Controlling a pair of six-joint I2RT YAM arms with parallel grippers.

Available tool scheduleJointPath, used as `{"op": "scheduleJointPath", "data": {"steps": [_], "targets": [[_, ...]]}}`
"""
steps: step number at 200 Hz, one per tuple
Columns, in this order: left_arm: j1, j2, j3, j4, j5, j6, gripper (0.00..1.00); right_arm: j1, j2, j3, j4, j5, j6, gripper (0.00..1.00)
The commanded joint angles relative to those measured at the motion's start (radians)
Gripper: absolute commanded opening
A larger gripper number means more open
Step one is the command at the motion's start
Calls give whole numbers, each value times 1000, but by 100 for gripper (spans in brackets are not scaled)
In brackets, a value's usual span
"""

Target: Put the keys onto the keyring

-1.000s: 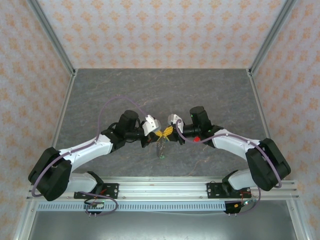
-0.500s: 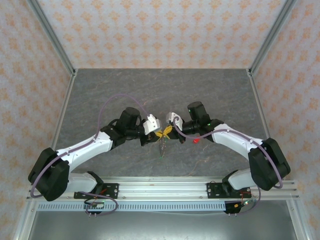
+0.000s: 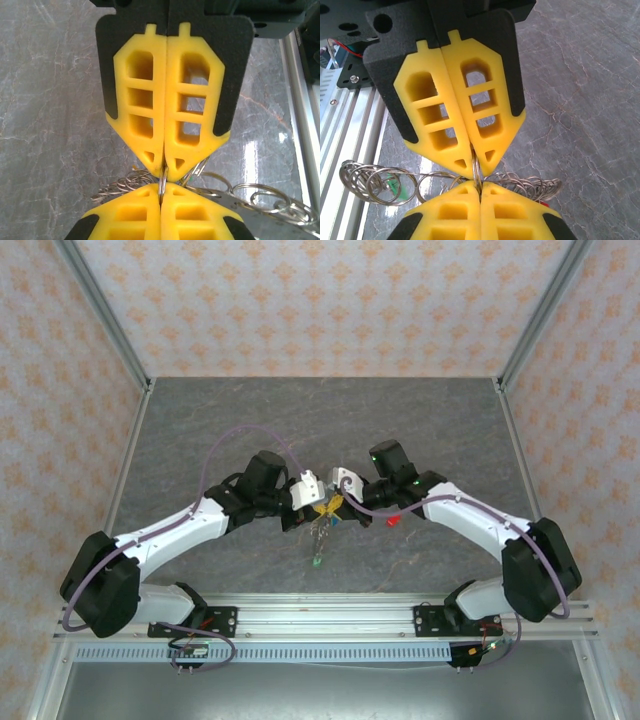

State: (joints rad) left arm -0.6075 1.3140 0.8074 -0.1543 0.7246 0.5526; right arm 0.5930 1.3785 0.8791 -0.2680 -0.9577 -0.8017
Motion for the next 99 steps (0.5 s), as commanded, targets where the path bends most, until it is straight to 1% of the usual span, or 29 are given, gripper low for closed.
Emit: {"op": "scheduleJointPath", "data": {"steps": [1, 24, 48, 66, 99], "targets": [[-1, 4, 13, -18, -25, 8, 0, 13, -57, 26, 27, -49, -13, 0], [0, -25, -37, 121, 1, -69, 0, 5, -69, -54, 142, -39, 49, 7], [1, -48, -81, 250, 20, -144, 0, -12, -77, -162, 344, -57, 171, 13], [3, -56, -101, 318, 51, -182, 0, -19, -72, -207, 440, -62, 222, 13], [3, -54, -125, 398, 97, -231, 0, -34, -47, -245, 518, -75, 260, 13]]}}
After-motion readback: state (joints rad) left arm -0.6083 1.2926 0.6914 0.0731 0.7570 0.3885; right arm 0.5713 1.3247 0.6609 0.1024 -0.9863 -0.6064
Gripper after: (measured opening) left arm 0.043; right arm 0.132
